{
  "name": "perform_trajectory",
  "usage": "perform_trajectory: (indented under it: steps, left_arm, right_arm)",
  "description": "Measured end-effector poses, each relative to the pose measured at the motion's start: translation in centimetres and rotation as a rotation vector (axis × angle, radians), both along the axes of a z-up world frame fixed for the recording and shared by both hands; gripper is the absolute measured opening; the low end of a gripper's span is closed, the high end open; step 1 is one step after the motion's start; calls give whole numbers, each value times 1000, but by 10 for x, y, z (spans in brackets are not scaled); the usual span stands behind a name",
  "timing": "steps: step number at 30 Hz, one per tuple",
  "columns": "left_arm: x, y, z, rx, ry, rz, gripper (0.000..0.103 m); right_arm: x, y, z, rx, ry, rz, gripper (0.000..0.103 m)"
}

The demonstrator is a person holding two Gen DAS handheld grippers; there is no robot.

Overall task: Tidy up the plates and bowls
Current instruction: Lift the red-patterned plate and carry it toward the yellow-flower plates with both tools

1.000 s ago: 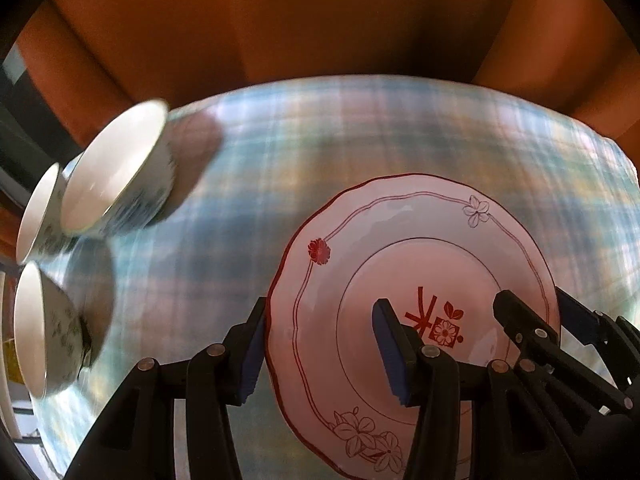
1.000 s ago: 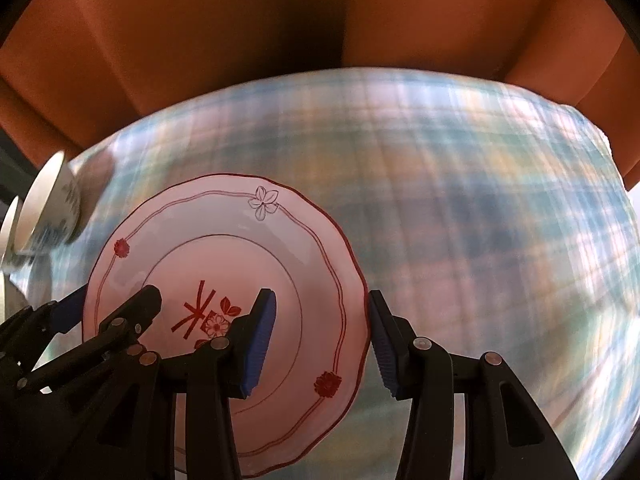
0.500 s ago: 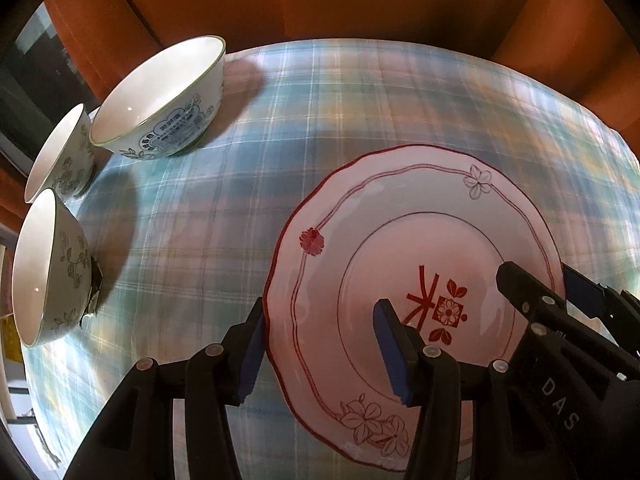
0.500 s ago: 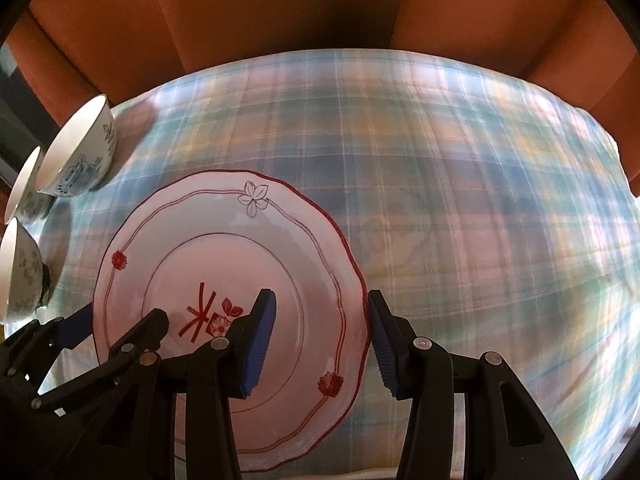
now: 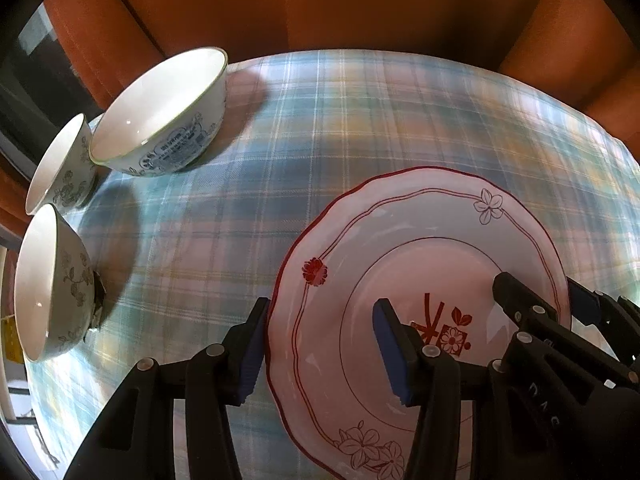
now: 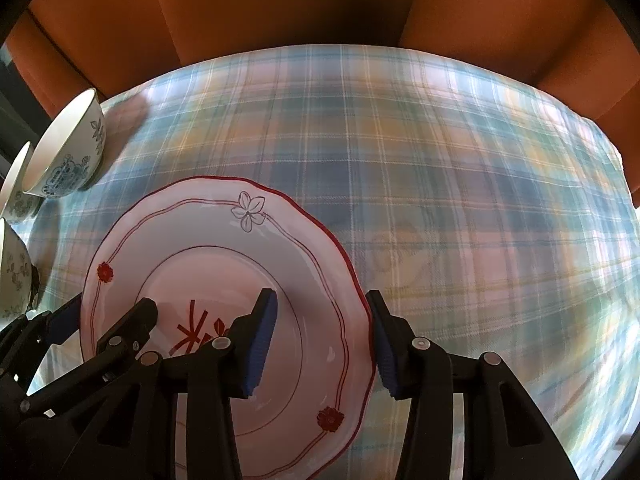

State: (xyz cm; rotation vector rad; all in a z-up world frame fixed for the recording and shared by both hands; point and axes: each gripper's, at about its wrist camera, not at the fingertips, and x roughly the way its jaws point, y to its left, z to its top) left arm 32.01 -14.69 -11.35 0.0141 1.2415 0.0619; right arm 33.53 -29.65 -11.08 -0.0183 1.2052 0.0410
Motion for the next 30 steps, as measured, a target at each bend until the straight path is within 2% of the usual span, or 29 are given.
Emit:
perform_trajectory:
  steps: [13,20,30]
  left_arm:
    - [-36,36,57,-43,-71,-31,51]
    - [-71,49,85,-82,-112,-84,51]
    - [-121,36,103,-86,-122,-176,52]
  right_arm:
    - [-32,34,58,-27,-76,-44,50]
    - [-73,56,93,-56,-132,-98,50]
    - [-136,49,114,-48,-163,-209,50]
